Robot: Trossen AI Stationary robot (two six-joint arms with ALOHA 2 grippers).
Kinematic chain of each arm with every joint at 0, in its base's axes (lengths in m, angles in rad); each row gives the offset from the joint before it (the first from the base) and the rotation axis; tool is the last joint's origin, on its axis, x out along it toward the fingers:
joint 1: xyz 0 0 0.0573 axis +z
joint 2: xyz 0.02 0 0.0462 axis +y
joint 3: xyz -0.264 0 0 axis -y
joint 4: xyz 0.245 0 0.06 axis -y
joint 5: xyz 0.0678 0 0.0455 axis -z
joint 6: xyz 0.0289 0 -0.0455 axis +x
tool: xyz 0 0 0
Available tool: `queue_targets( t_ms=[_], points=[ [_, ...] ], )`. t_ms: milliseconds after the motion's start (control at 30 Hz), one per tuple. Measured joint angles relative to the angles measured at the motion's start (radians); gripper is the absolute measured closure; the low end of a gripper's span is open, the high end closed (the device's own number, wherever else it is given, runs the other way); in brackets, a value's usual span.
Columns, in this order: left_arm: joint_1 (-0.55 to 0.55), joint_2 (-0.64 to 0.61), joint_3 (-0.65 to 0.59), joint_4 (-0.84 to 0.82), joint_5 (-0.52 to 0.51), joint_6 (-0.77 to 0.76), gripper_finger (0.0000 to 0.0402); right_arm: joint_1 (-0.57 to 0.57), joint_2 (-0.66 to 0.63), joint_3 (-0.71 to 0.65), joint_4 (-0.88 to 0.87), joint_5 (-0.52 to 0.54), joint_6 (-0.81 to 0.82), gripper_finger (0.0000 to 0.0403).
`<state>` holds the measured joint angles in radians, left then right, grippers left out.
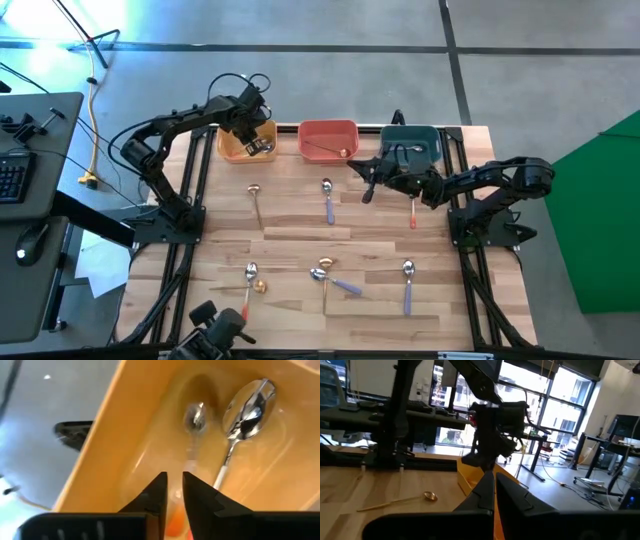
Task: Sort silverware by color (type)
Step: Put the gold spoon into the orange bin
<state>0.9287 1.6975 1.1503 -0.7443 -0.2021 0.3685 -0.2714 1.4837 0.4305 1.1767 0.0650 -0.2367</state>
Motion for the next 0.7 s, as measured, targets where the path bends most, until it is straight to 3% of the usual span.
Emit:
queue_targets(
  t_ms=[133,267,700],
  points=[
    [-0.04,-0.05,0.0,-0.029,-0.027,-0.028,0.0393,-0.046,0.0,0.0,-0.02,-0.068,0.015,0.0403],
    [-0.105,-0.13,0.0,-0.056,-0.03,-0.044,0.0396,-0.097,0.0,0.0,-0.085,-0.119,0.028,0.0403],
    [-0.475,-0.477,0.0,-0.196,-0.047,-0.222,0.0401,-0.134,0.0,0.0,-0.184,-0.095,0.107,0.0403]
  ],
)
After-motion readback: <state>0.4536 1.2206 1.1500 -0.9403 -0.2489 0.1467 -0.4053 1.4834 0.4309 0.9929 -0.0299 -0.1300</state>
